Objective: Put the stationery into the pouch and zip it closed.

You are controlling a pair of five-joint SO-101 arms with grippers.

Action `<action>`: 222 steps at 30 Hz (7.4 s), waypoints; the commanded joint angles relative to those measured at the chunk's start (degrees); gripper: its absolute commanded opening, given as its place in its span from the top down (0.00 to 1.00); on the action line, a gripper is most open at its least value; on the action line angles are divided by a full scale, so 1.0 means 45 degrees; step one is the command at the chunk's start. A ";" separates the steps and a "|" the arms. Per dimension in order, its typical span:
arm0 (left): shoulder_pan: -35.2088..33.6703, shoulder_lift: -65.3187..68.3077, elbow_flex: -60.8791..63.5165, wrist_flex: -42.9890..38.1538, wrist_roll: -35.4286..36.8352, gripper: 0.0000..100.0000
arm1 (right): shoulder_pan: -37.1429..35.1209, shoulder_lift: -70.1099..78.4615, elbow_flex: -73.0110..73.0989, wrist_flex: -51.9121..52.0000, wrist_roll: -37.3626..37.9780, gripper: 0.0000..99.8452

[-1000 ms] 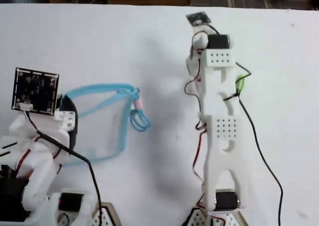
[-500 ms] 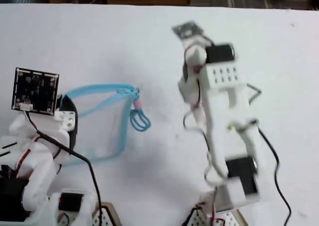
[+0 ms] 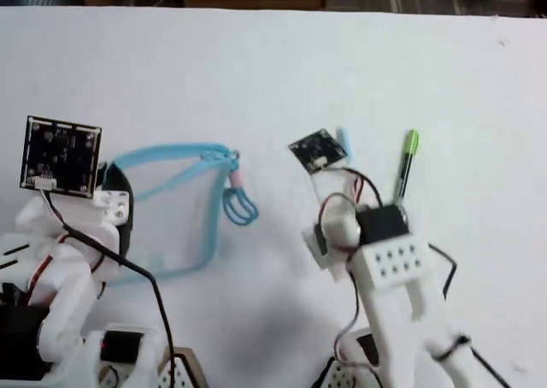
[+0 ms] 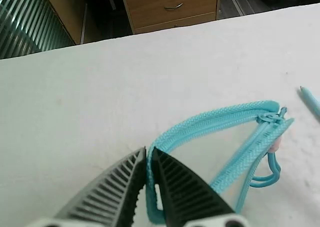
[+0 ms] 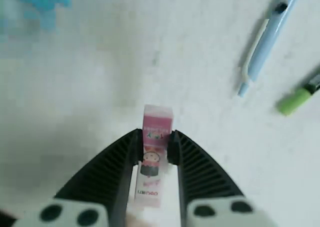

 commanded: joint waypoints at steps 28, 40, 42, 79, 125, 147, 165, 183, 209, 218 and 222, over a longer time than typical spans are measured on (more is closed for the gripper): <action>-0.0010 0.0049 0.0527 0.0410 -0.0098 0.97 | -0.4952 -0.2667 -0.1231 -1.4994 -0.6388 0.98; -0.0029 0.0049 0.0527 0.0430 -0.0098 0.97 | -0.6164 -0.1475 0.0156 -1.3763 -0.7033 0.98; -0.0029 0.0049 0.0527 0.0430 -0.0098 0.97 | -0.6339 -0.1475 0.0352 -1.3763 -0.7033 0.98; -0.0029 0.0049 0.0527 0.0410 -0.0098 0.97 | -0.3214 -0.1006 -0.7326 -0.7101 -0.6115 0.81; -0.0010 0.0049 0.0527 0.0371 -0.0098 0.97 | 0.2842 1.8217 -1.9106 0.2510 -0.0176 0.81; -0.0029 0.0049 0.0527 0.0410 -0.0117 0.97 | 0.2882 2.2926 -2.3912 0.3643 0.0078 0.99; -0.0029 0.0049 0.0527 0.0430 -0.0117 0.97 | 0.2002 1.5971 -2.1197 0.5578 -0.0742 0.98; 0.0029 0.0049 0.0527 0.0352 -0.0117 0.97 | -0.0947 0.3741 -0.4786 0.4386 -0.0840 0.98; -0.0029 0.0049 0.0527 0.0410 -0.0098 0.98 | -0.1455 -0.3136 -0.1915 -1.2728 -0.4259 0.98; -0.0029 0.0049 0.0527 0.0410 -0.0098 0.98 | -0.3155 -0.4288 -0.1973 -1.5267 -0.5040 0.98; -0.0029 0.0049 0.0527 0.0430 -0.0098 0.98 | -0.3546 -0.3585 -0.1504 -1.5326 -0.6037 0.98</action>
